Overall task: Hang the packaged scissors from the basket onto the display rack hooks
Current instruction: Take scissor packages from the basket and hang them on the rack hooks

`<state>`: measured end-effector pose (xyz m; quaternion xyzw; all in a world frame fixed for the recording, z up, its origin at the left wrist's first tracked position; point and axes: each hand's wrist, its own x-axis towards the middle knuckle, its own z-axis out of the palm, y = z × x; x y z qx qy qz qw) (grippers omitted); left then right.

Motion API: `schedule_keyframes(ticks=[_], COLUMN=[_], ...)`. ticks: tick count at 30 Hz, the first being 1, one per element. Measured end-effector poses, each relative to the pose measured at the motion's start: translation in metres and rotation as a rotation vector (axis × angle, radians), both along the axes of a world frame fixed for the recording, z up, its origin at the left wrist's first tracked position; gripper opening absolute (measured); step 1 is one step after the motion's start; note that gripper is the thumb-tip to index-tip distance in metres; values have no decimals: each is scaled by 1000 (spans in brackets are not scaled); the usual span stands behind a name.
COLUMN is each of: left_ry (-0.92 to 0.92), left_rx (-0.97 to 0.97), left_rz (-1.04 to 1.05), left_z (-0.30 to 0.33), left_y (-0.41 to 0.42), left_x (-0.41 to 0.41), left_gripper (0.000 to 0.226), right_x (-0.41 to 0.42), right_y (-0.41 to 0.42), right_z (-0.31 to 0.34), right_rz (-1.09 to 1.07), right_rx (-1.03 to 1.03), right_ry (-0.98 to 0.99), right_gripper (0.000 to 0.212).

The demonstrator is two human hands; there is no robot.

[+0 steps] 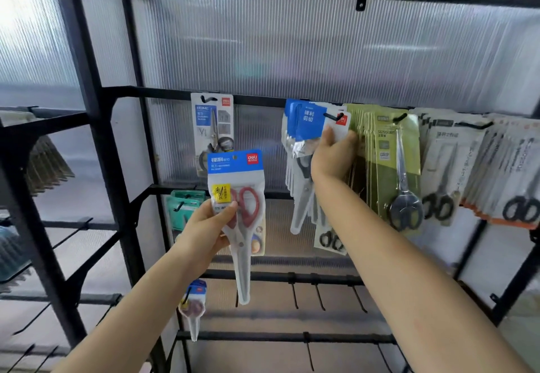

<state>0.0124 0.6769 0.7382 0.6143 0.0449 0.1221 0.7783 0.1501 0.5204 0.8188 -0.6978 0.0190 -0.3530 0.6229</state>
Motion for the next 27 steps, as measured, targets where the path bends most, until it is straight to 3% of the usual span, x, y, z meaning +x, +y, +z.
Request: schedule_keyframes(ticks=[5, 11, 14, 18, 24, 27], left_ry=[9, 18, 29, 39, 119, 174], left_rx=[-11, -5, 22, 24, 24, 8], left_rz=[-14, -39, -45, -69, -11, -7], left_z=[-6, -19, -26, -38, -67, -93], left_y=[2, 8, 13, 24, 52, 69], left_x=[-2, -9, -14, -29, -52, -63], left_gripper=[14, 14, 16, 11, 21, 11], right_x=[-19, -68, -87, -96, -99, -105], right_y=[6, 29, 40, 53, 81, 96], right_z=[-15, -47, -54, -48, -72, -89], right_rz=[-42, -42, 167, 491, 699, 746], right_rx=[-108, -287, -376, -408, -530, -573], right_ry=[33, -133, -137, 119, 291, 314], right_gripper=[65, 69, 61, 52, 24, 15])
